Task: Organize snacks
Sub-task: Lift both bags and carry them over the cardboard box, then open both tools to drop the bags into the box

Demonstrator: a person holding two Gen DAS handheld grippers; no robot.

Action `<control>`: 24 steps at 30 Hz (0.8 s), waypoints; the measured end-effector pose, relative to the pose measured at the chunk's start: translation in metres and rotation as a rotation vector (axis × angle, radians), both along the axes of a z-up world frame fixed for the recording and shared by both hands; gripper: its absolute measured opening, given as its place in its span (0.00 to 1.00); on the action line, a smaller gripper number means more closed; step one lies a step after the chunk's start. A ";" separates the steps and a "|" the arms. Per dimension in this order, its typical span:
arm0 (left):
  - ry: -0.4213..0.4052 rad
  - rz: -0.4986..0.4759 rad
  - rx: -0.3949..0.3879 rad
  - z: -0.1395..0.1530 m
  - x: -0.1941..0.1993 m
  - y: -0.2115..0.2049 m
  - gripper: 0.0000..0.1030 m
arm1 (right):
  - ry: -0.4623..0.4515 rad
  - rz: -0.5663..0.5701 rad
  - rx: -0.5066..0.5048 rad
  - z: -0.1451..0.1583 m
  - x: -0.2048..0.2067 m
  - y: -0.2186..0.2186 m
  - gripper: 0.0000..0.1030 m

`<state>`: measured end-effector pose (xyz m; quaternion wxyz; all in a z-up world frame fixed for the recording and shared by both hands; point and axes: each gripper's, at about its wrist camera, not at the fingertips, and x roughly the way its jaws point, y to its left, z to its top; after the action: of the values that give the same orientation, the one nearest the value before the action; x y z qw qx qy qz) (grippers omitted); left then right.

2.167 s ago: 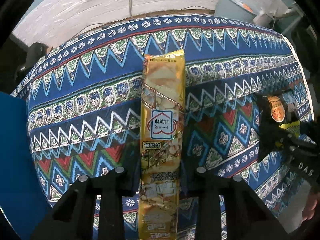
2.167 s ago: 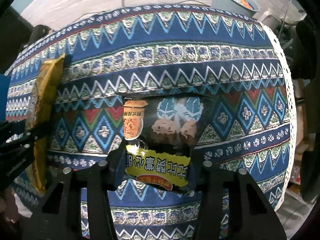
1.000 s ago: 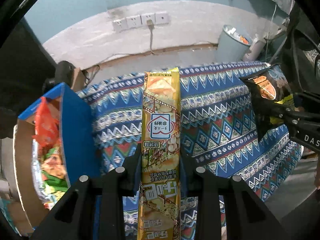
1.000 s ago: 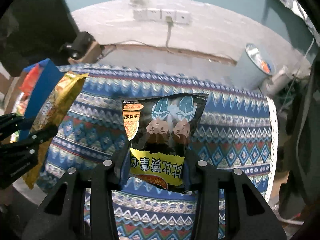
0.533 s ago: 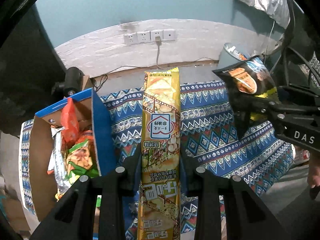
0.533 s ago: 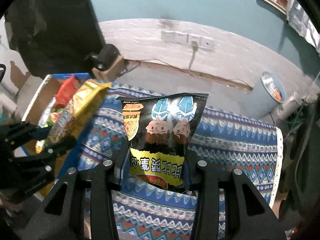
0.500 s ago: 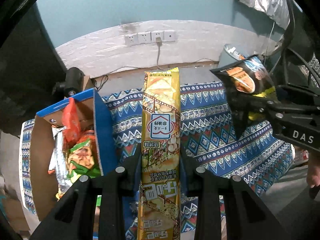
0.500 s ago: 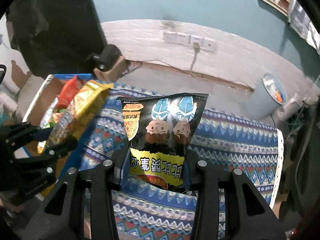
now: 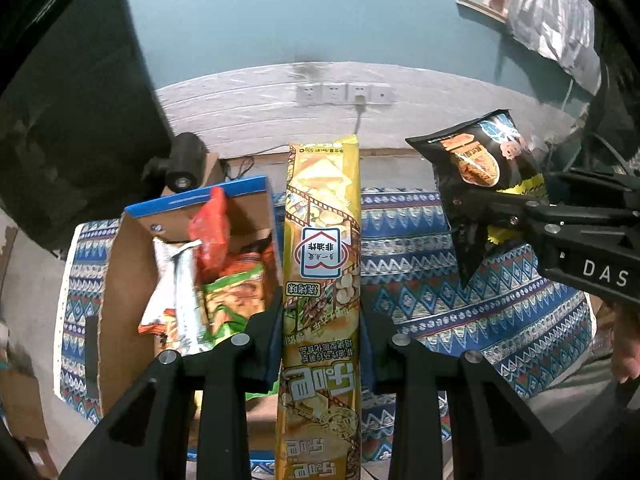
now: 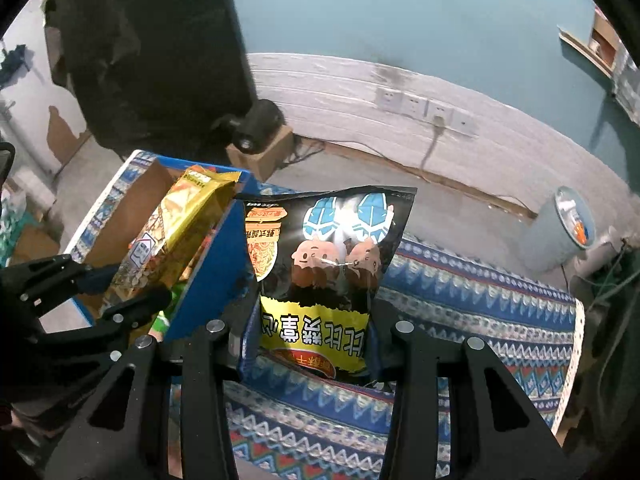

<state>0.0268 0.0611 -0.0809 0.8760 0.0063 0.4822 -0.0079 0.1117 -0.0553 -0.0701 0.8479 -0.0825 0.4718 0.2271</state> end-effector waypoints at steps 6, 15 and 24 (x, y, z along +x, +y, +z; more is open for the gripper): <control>-0.001 0.050 -0.017 0.001 -0.007 0.029 0.31 | 0.001 0.056 -0.003 0.002 -0.001 0.037 0.40; -0.006 0.134 -0.040 0.000 -0.019 0.078 0.31 | 0.025 0.136 -0.013 -0.005 0.000 0.096 0.40; 0.002 0.238 -0.071 -0.010 -0.031 0.132 0.31 | 0.043 0.218 -0.049 -0.017 0.000 0.153 0.40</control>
<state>-0.0042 0.1934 -0.0910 0.8699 -0.0821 0.4799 0.0792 0.1116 0.0977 -0.0873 0.8057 -0.1491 0.4835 0.3080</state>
